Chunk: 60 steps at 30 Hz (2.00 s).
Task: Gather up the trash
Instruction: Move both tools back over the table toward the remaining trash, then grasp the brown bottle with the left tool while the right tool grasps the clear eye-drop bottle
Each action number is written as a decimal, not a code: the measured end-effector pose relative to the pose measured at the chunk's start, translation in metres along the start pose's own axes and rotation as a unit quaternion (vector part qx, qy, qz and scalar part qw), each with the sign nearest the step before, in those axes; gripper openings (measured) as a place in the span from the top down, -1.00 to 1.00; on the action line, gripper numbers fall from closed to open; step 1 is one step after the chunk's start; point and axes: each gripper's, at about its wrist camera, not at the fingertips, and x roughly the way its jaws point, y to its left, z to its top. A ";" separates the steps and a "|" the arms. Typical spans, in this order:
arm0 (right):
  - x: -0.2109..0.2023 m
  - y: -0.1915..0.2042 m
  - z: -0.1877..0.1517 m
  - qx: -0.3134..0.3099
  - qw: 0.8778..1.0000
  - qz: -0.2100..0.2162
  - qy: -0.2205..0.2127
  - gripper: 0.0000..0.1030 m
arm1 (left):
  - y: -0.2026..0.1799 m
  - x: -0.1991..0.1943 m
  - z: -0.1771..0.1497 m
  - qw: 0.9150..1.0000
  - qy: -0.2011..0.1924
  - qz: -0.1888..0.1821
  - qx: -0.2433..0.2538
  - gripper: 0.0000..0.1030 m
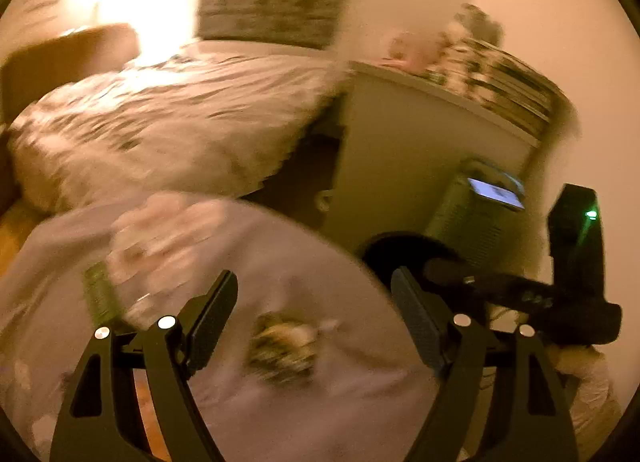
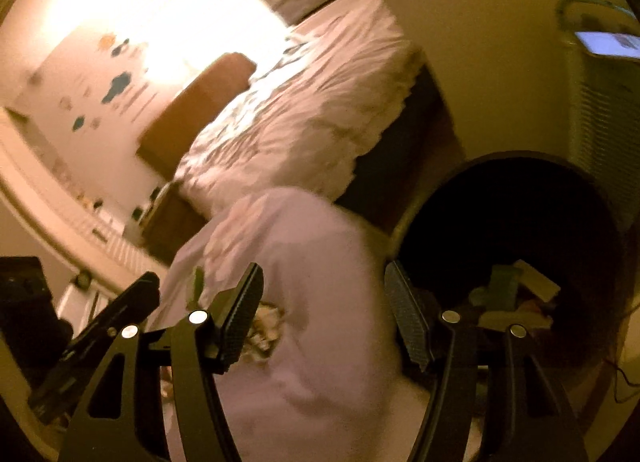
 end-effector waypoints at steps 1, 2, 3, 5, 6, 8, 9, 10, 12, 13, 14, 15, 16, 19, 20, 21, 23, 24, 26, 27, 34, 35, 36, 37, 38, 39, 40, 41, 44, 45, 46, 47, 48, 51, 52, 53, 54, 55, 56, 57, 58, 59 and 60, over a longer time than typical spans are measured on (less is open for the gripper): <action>0.005 0.010 -0.001 -0.008 1.000 0.003 0.005 -0.24 | 0.013 -0.004 -0.004 1.000 0.001 0.009 -0.012 -0.53; 0.011 0.019 -0.003 -0.016 1.000 0.007 0.012 -0.24 | 0.029 -0.010 -0.009 0.999 0.001 0.022 -0.026 -0.53; 0.017 0.029 -0.005 -0.025 0.999 0.011 0.019 -0.24 | 0.040 -0.014 -0.012 0.999 0.002 0.031 -0.034 -0.53; 0.027 0.047 -0.008 -0.042 0.998 0.018 0.032 -0.24 | 0.067 -0.025 -0.023 0.997 0.004 0.054 -0.052 -0.53; 0.031 0.056 -0.009 -0.049 0.998 0.019 0.037 -0.24 | 0.079 -0.030 -0.028 0.996 0.005 0.065 -0.060 -0.53; 0.043 0.077 -0.013 -0.074 0.996 0.023 0.050 -0.24 | 0.100 -0.037 -0.037 0.994 0.008 0.080 -0.073 -0.52; 0.050 0.089 -0.016 -0.089 0.994 0.026 0.058 -0.24 | 0.114 -0.042 -0.044 0.992 0.013 0.089 -0.086 -0.51; 0.054 0.097 -0.018 -0.098 0.993 0.029 0.063 -0.24 | 0.123 -0.045 -0.048 0.991 0.016 0.093 -0.094 -0.51; 0.066 0.116 -0.021 -0.119 0.989 0.035 0.076 -0.24 | 0.140 -0.050 -0.058 0.989 0.025 0.103 -0.107 -0.47; 0.074 0.126 -0.024 -0.135 0.987 0.035 0.083 -0.24 | 0.146 -0.051 -0.063 0.988 0.029 0.109 -0.109 -0.44; 0.081 0.136 -0.026 -0.149 0.984 0.033 0.089 -0.24 | 0.150 -0.053 -0.066 0.987 0.034 0.113 -0.110 -0.43; 0.086 0.143 -0.027 -0.159 0.982 0.032 0.093 -0.24 | 0.154 -0.053 -0.070 0.986 0.041 0.118 -0.109 -0.42; 0.095 0.154 -0.030 -0.175 0.979 0.033 0.101 -0.24 | 0.158 -0.053 -0.074 0.985 0.047 0.122 -0.109 -0.41; 0.121 0.177 -0.037 -0.212 0.969 0.026 0.122 -0.24 | 0.167 -0.051 -0.083 0.984 0.064 0.120 -0.113 -0.32; 0.128 0.183 -0.038 -0.224 0.966 0.021 0.127 -0.24 | 0.168 -0.050 -0.084 0.984 0.068 0.121 -0.113 -0.29; 0.134 0.185 -0.039 -0.233 0.963 0.017 0.131 -0.24 | 0.169 -0.048 -0.087 0.983 0.075 0.123 -0.112 -0.26; 0.151 0.197 -0.044 -0.259 0.955 0.004 0.142 -0.24 | 0.173 -0.046 -0.091 0.982 0.083 0.123 -0.113 -0.20; 0.160 0.203 -0.046 -0.276 0.950 -0.006 0.147 -0.24 | 0.175 -0.044 -0.093 0.982 0.087 0.122 -0.115 -0.14; 0.175 0.210 -0.051 -0.303 0.940 -0.022 0.154 -0.24 | 0.179 -0.042 -0.096 0.981 0.093 0.122 -0.116 -0.04; 0.182 0.214 -0.054 -0.317 0.935 -0.031 0.158 -0.24 | 0.181 -0.041 -0.098 0.981 0.096 0.122 -0.117 0.04; 0.214 0.219 -0.060 -0.368 0.913 -0.064 0.164 -0.24 | 0.188 -0.041 -0.102 0.981 0.096 0.122 -0.119 0.27; 0.217 0.219 -0.060 -0.372 0.911 -0.065 0.165 -0.24 | 0.189 -0.041 -0.101 0.981 0.095 0.121 -0.121 0.31; 0.219 0.219 -0.060 -0.375 0.910 -0.062 0.166 -0.24 | 0.191 -0.040 -0.101 0.980 0.095 0.121 -0.125 0.37; 0.222 0.219 -0.060 -0.377 0.909 -0.062 0.168 -0.24 | 0.192 -0.040 -0.100 0.980 0.094 0.121 -0.127 0.40; 0.224 0.220 -0.059 -0.378 0.908 -0.062 0.170 -0.24 | 0.194 -0.040 -0.100 0.980 0.093 0.121 -0.130 0.46; 0.226 0.220 -0.060 -0.383 0.905 -0.065 0.172 -0.24 | 0.195 -0.040 -0.099 0.979 0.093 0.120 -0.132 0.51; 0.228 0.220 -0.061 -0.385 0.904 -0.065 0.174 -0.18 | 0.196 -0.040 -0.099 0.979 0.093 0.119 -0.134 0.51; 0.230 0.220 -0.063 -0.387 0.902 -0.063 0.180 -0.09 | 0.197 -0.039 -0.098 0.979 0.092 0.118 -0.136 0.51; 0.228 0.221 -0.063 -0.382 0.905 -0.061 0.179 -0.09 | 0.199 -0.038 -0.097 0.979 0.091 0.116 -0.139 0.51; 0.227 0.221 -0.063 -0.379 0.906 -0.060 0.179 -0.09 | 0.199 -0.038 -0.097 0.979 0.091 0.116 -0.141 0.51; 0.225 0.220 -0.062 -0.373 0.908 -0.057 0.180 -0.09 | 0.200 -0.037 -0.096 0.979 0.090 0.116 -0.142 0.51; 0.223 0.219 -0.061 -0.367 0.911 -0.054 0.180 -0.09 | 0.200 -0.038 -0.096 0.979 0.089 0.117 -0.144 0.52; 0.221 0.218 -0.060 -0.360 0.914 -0.049 0.179 -0.09 | 0.200 -0.038 -0.096 0.979 0.087 0.118 -0.144 0.52; 0.207 0.212 -0.052 -0.319 0.932 -0.024 0.172 -0.09 | 0.198 -0.041 -0.092 0.980 0.078 0.114 -0.143 0.52; 0.203 0.211 -0.051 -0.307 0.936 -0.017 0.169 -0.09 | 0.197 -0.042 -0.090 0.981 0.076 0.113 -0.142 0.52; 0.198 0.209 -0.048 -0.295 0.941 -0.009 0.164 -0.09 | 0.195 -0.043 -0.088 0.981 0.072 0.111 -0.140 0.52; 0.192 0.208 -0.044 -0.283 0.946 -0.002 0.160 -0.09 | 0.192 -0.045 -0.085 0.982 0.067 0.109 -0.138 0.52; 0.183 0.205 -0.040 -0.268 0.951 0.008 0.152 -0.09 | 0.189 -0.047 -0.081 0.983 0.063 0.106 -0.135 0.52; 0.175 0.203 -0.038 -0.258 0.955 0.014 0.146 -0.09 | 0.184 -0.048 -0.076 0.984 0.058 0.102 -0.131 0.52; 0.168 0.202 -0.034 -0.247 0.959 0.020 0.138 -0.09 | 0.180 -0.049 -0.072 0.985 0.055 0.100 -0.128 0.52; 0.158 0.198 -0.030 -0.234 0.963 0.027 0.128 -0.09 | 0.175 -0.050 -0.068 0.986 0.050 0.096 -0.123 0.52; 0.147 0.195 -0.026 -0.221 0.968 0.033 0.118 -0.09 | 0.171 -0.051 -0.064 0.987 0.047 0.094 -0.119 0.52; 0.138 0.191 -0.022 -0.211 0.971 0.037 0.107 -0.09 | 0.163 -0.052 -0.058 0.989 0.041 0.089 -0.113 0.52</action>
